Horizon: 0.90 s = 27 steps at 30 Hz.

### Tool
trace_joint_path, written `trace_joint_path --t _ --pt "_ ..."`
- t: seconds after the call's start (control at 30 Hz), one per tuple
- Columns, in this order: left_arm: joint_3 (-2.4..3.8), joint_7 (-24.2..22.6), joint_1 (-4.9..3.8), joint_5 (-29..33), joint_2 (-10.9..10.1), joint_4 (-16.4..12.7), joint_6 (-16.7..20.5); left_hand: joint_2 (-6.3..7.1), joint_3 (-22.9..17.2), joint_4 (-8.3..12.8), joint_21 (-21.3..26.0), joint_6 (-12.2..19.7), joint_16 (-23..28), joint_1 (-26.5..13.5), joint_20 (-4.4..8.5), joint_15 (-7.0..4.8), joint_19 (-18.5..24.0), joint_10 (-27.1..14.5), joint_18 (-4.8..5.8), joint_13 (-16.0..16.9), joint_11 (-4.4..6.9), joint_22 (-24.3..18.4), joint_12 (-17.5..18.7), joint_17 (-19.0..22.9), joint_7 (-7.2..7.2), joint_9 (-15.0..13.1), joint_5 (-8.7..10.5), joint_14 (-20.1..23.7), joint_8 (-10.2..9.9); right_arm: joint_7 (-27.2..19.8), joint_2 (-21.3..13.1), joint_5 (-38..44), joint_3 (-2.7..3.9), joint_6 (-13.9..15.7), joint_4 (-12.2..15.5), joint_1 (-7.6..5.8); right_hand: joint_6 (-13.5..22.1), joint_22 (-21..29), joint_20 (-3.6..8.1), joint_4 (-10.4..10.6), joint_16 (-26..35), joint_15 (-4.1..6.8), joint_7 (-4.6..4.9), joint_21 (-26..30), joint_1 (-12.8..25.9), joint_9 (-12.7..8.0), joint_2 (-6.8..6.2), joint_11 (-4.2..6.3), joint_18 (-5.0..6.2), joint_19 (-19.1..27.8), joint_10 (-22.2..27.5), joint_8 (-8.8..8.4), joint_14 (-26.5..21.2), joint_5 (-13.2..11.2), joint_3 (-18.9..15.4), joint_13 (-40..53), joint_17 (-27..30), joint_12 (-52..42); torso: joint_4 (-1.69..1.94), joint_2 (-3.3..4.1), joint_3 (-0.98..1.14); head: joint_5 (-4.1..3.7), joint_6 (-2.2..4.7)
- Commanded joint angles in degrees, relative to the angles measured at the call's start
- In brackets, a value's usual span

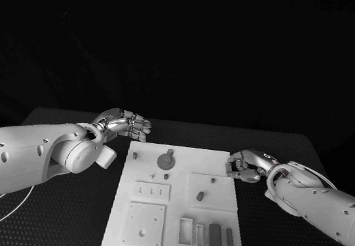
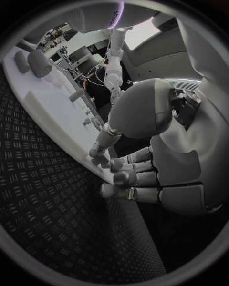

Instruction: Assemble the parts on the task board

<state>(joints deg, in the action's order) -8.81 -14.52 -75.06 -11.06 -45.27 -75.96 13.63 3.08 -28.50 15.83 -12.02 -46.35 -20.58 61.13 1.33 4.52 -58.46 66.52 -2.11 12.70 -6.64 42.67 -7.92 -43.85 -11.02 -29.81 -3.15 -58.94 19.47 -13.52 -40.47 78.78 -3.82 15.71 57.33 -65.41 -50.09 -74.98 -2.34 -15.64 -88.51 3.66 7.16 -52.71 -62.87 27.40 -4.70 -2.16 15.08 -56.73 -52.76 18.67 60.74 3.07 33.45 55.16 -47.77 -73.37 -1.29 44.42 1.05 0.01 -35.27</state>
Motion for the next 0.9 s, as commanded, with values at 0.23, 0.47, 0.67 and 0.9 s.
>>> trace_joint_path --t 0.23,0.47,0.67,0.9 --pt "0.05 -0.4 -0.04 -0.2 0.0 -0.3 -0.9 -0.17 0.1 0.3 0.4 0.2 0.3 0.2 -0.09 -0.04 0.0 0.2 -0.85 0.1 -0.12 0.1 0.3 -0.1 0.13 -0.1 0.02 -0.5 -0.2 -0.4 0.2 0.5 -0.01 1.0 -0.1 0.1 -3.1 -1.0 0.2 -0.1 -0.6 0.56 0.61 -0.4 -0.2 0.5 1.46 0.6 -0.08 -0.7 -0.8 0.85 0.7 -0.2 0.1 -0.1 0.0 -0.6 0.04 0.01 -0.04 0.03 -0.15" --pt "0.05 -0.4 -0.04 -0.3 -0.1 -0.3 -0.9 -0.18 0.1 0.3 0.4 0.2 0.3 0.2 -0.09 -0.04 0.0 0.2 -0.85 0.1 -0.11 0.1 0.3 -0.1 0.13 -0.1 0.02 -0.5 -0.2 0.0 0.4 0.4 0.0 2.9 -0.5 0.17 -5.3 -1.1 0.43 -0.6 -0.8 1.23 -0.28 -0.7 -0.6 1.2 3.83 1.41 -0.08 -0.9 -1.3 1.97 1.1 -0.2 0.5 -0.1 -0.1 -0.8 -0.01 -0.01 -0.03 0.0 -0.2" --pt "0.05 -0.6 -0.04 -0.8 -0.1 -0.5 -1.5 -0.4 0.0 0.3 0.4 -0.1 0.4 0.3 -0.1 -0.03 0.0 0.4 -0.85 0.2 -0.04 0.1 0.2 -0.3 0.28 -0.2 0.02 -0.6 0.0 0.5 0.4 -1.0 0.0 4.3 -0.3 0.17 -6.6 -1.1 0.73 -1.0 -1.1 1.79 -0.86 -1.1 -1.2 1.9 4.62 1.99 -0.08 -1.3 -1.8 2.71 1.5 -0.2 0.4 -0.1 -0.1 -1.0 0.04 -0.02 -0.05 -0.06 -0.24" --pt "0.05 -0.8 -0.05 -1.8 -0.3 -0.5 -2.1 -1.11 -0.2 0.4 0.7 -2.6 1.0 0.6 -0.15 0.02 0.1 0.9 -0.83 0.5 0.2 0.3 0.2 -0.8 1.7 -0.6 0.02 -0.6 1.0 1.0 0.5 -1.0 0.02 5.1 0.2 0.17 -7.0 -1.1 0.9 -1.0 -1.2 2.0 -1.06 -1.2 -1.5 2.2 4.59 2.2 -0.08 -1.4 -2.0 2.95 1.7 -0.2 0.4 -0.1 -0.1 -1.0 0.01 -0.03 -0.02 -0.03 -0.15"
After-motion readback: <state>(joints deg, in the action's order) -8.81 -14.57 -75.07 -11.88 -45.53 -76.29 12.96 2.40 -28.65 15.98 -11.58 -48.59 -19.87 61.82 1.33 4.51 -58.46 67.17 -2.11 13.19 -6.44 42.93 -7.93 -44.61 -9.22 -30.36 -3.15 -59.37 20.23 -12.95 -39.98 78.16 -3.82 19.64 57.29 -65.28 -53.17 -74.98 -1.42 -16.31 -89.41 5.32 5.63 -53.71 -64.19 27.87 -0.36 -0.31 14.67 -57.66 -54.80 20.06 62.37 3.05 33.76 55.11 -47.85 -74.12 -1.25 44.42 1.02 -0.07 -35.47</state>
